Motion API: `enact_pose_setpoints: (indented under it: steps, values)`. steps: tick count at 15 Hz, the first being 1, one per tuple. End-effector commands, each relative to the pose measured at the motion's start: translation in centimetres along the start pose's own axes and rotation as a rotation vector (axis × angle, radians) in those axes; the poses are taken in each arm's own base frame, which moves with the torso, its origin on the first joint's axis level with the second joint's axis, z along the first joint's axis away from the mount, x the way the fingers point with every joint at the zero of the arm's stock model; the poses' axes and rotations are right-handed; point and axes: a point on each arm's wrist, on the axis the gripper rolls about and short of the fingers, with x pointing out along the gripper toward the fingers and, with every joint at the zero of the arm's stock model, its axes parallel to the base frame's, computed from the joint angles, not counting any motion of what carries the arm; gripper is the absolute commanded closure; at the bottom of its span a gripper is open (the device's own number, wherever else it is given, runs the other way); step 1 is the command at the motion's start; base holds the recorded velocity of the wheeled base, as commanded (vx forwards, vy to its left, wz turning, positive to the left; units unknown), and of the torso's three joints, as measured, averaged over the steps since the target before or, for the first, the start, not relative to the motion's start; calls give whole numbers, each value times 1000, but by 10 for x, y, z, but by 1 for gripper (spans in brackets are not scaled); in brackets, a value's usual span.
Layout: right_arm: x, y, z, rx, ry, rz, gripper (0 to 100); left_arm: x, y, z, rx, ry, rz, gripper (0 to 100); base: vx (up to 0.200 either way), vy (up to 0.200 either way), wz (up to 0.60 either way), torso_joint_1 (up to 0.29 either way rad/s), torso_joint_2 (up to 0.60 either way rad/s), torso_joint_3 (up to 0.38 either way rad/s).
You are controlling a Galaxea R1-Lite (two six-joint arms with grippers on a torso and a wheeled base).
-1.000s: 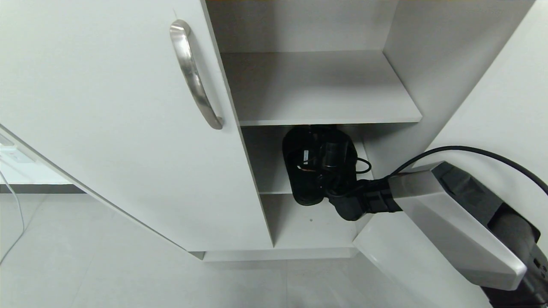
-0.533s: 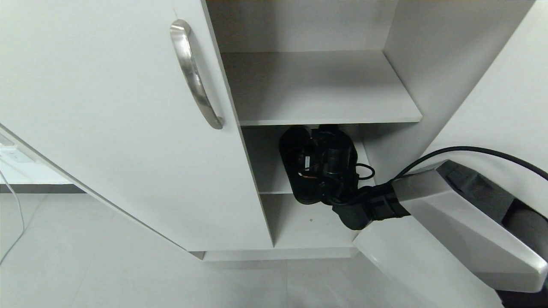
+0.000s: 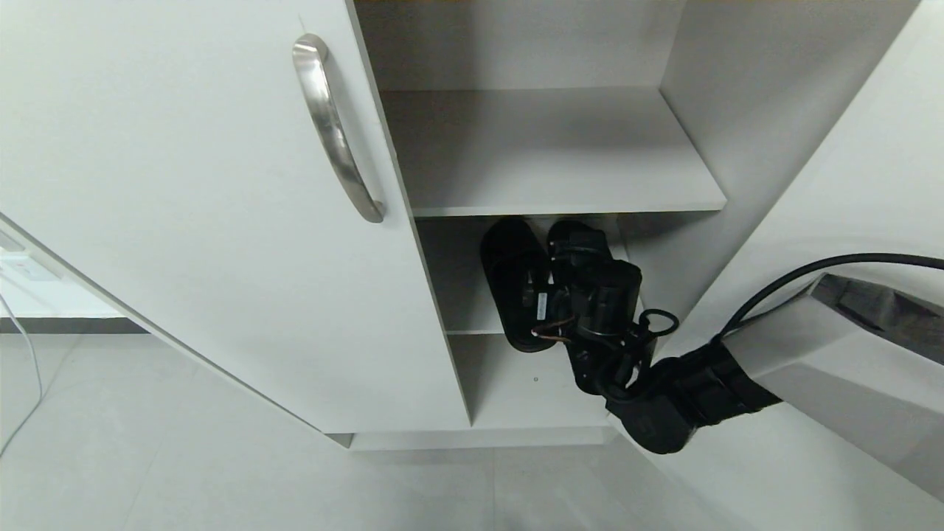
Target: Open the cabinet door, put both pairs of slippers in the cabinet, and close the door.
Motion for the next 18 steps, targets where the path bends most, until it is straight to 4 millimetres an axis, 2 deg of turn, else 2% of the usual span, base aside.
enact_pose_setpoints:
  steps: [1,5,8,18]
  values:
    - [-35,0,12,15,-14,43,0,0,0,0,0,1,-1,100,0,0,0,0,0,0]
    - [-58,-3,13,-9,-1,62,0,0,0,0,2,1,-2,100,0,0,0,0,0,0]
    - [-61,-2,10,-16,7,68,0,0,0,0,2,1,-2,100,0,0,0,0,0,0]
    - [-67,-3,-1,-46,37,81,0,0,0,0,2,1,-2,100,-200,0,0,2,2,3]
